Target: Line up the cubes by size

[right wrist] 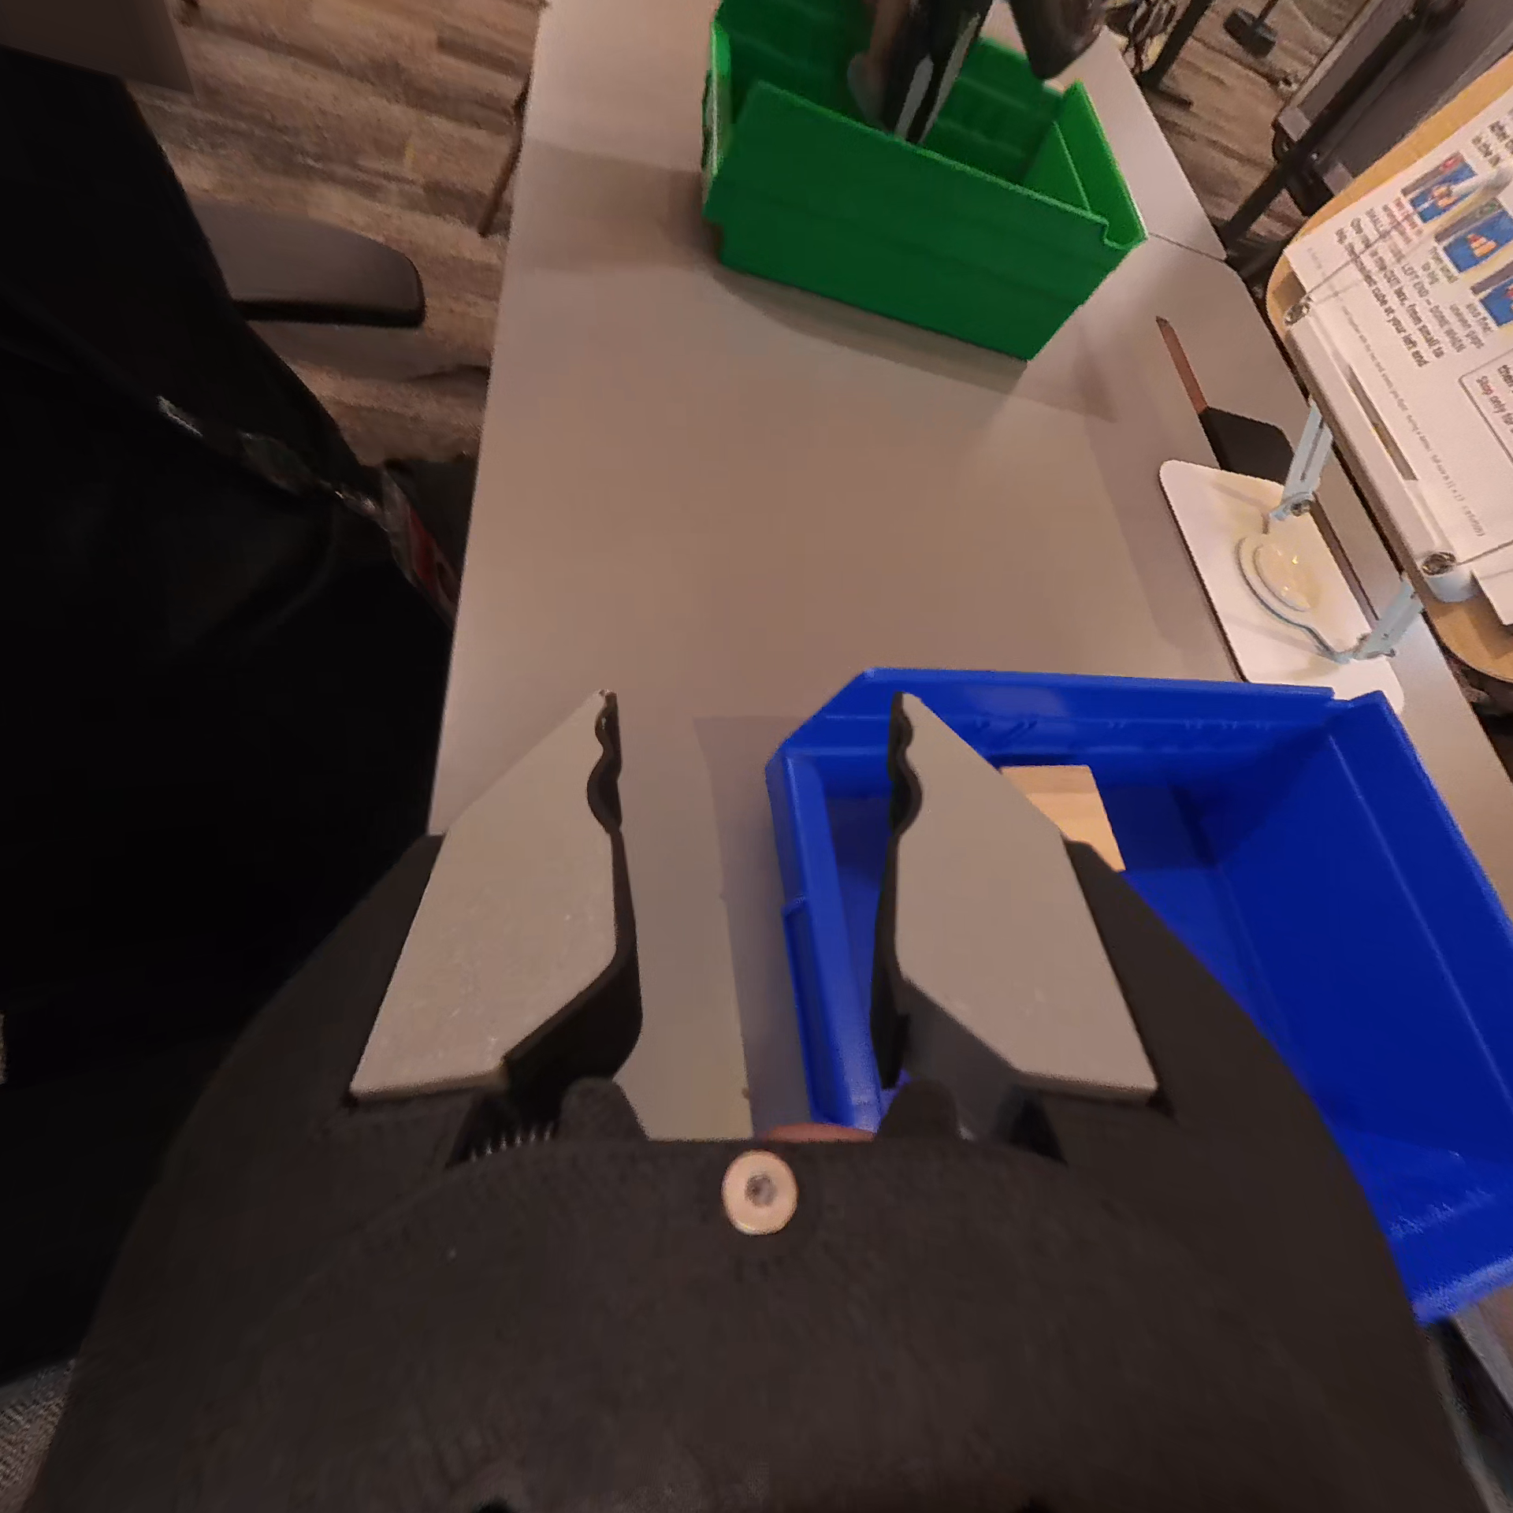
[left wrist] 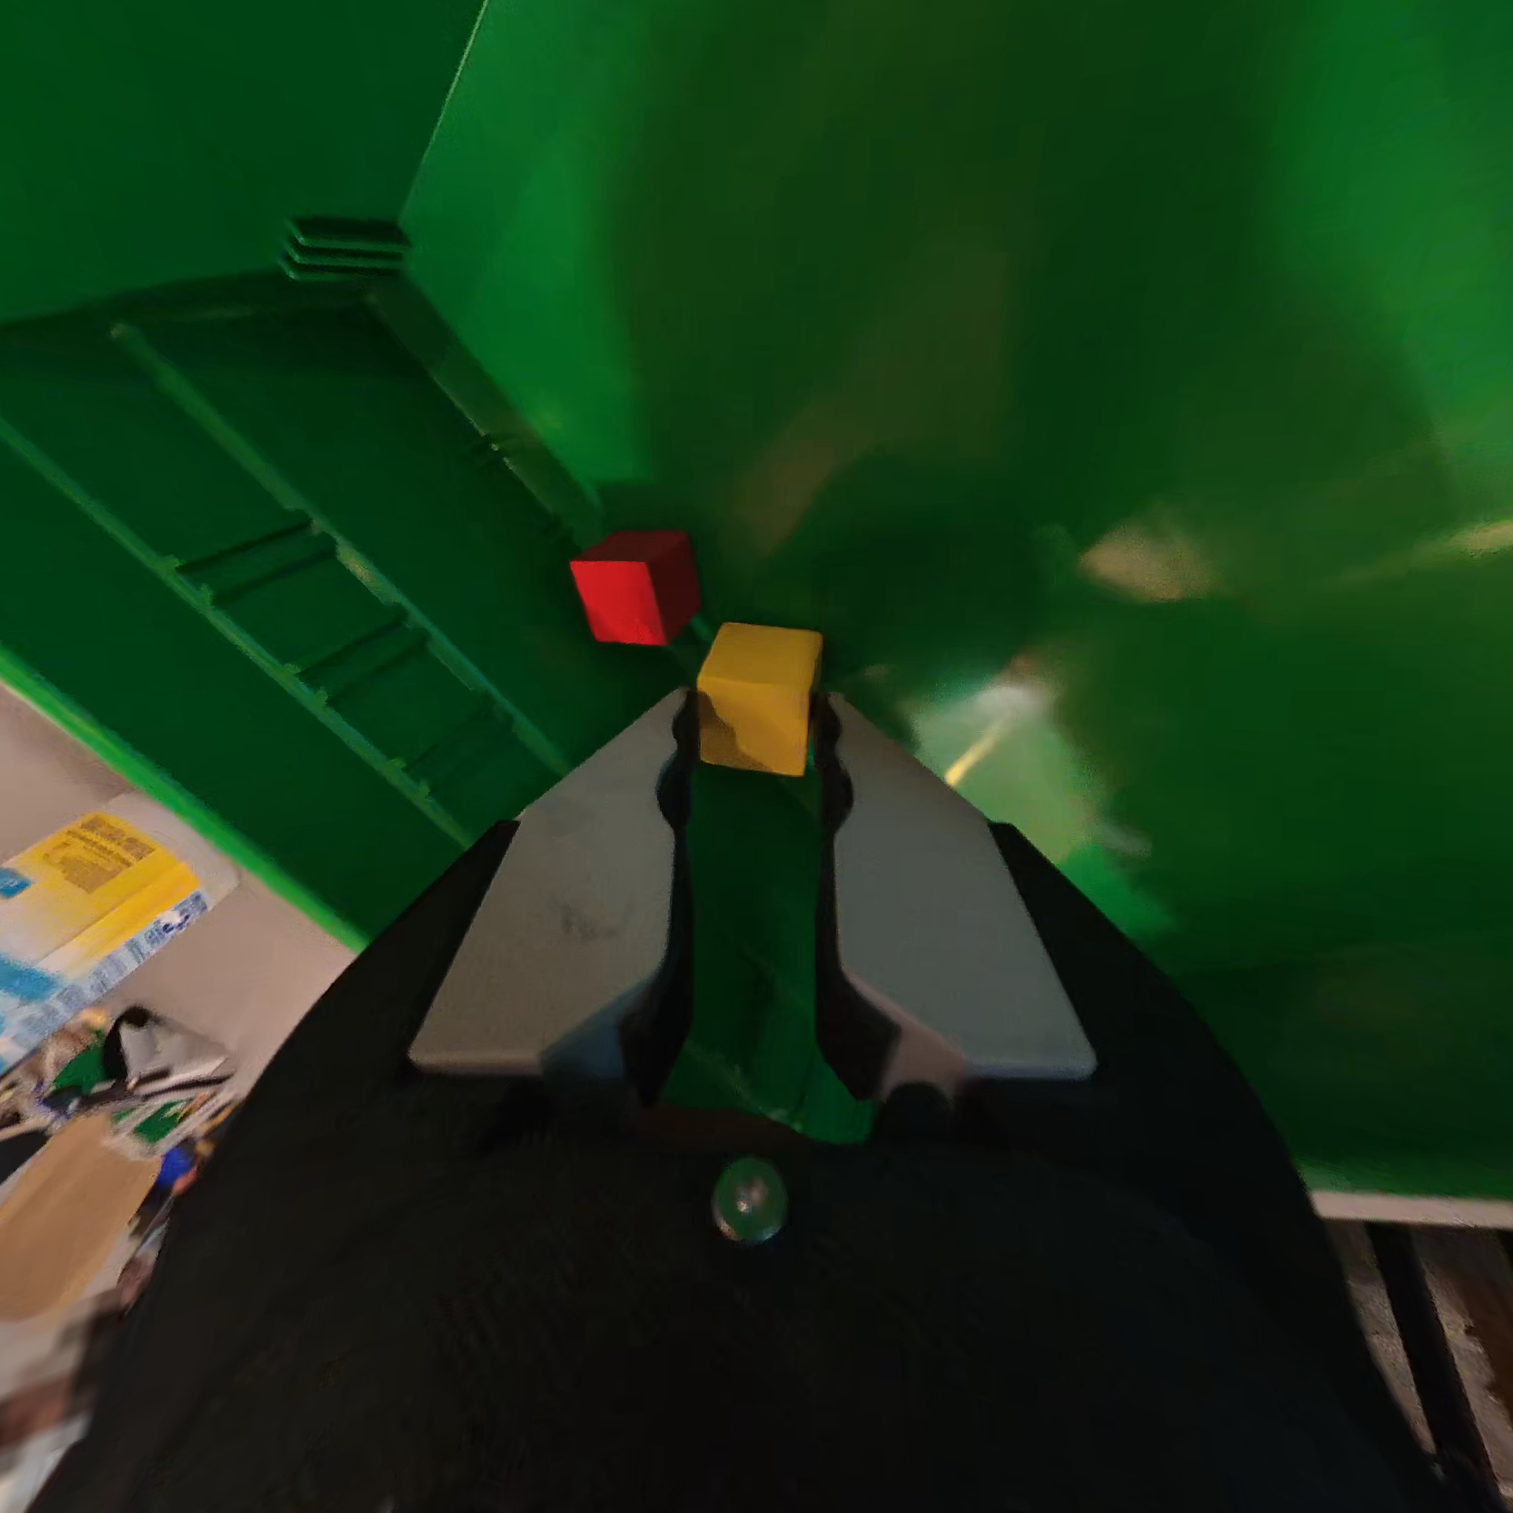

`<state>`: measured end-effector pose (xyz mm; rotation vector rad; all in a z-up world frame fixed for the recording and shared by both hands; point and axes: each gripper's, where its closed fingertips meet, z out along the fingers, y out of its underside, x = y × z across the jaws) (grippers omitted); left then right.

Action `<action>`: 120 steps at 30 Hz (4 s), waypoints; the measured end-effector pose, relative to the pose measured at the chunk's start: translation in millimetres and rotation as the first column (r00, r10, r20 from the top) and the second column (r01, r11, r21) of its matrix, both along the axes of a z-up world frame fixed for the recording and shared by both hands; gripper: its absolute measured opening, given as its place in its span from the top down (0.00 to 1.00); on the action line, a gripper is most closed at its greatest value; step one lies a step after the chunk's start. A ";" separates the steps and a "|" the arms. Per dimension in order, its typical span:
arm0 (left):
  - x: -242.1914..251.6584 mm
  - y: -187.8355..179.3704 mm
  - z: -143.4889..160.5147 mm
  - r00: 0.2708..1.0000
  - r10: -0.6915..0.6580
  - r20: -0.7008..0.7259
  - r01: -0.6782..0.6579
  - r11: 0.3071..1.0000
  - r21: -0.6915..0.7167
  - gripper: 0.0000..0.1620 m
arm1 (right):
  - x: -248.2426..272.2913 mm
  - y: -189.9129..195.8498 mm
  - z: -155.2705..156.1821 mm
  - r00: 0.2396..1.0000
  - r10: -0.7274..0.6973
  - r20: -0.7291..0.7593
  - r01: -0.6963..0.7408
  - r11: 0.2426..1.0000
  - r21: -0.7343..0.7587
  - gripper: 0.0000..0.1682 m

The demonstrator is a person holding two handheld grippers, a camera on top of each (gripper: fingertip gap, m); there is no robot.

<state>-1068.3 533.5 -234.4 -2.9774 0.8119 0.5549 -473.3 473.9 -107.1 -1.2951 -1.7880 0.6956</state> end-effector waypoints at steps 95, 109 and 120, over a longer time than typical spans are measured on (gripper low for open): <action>-10.9 42.9 1.1 0.998 0.055 0.016 -0.057 0.990 0.126 0.68 | 7.4 88.6 -31.2 0.944 -0.100 0.314 0.069 0.992 0.109 0.72; 4.5 -3.2 -10.3 0.988 0.117 0.105 -0.104 0.987 -0.122 0.78 | 2.7 60.1 -22.6 0.958 -0.044 0.283 0.005 0.991 0.136 0.73; -3.2 -11.4 -11.4 0.972 0.200 0.124 -0.199 0.980 -0.016 0.70 | -0.5 40.9 -10.5 0.973 -0.017 0.231 -0.016 0.990 0.138 0.74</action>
